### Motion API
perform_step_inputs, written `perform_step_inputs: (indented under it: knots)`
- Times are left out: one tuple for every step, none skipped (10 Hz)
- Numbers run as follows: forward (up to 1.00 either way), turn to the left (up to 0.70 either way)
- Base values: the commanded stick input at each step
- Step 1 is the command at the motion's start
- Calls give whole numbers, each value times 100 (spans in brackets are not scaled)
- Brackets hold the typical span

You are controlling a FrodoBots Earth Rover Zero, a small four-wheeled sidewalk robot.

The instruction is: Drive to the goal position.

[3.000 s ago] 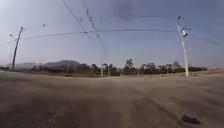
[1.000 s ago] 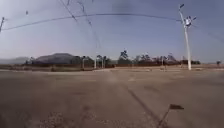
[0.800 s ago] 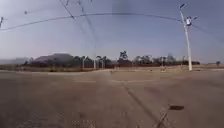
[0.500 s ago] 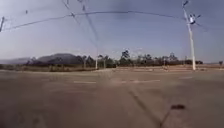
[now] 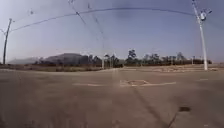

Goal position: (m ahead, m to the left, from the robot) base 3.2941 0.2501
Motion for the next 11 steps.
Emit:
perform_step_inputs:
  knots:
    - [100,27]
    - [100,24]
    - [100,10]
    - [100,0]
    - [100,0]
    - [100,0]
    - [100,0]
    - [100,0]
    - [100,0]
    - [100,0]
    - [100,0]
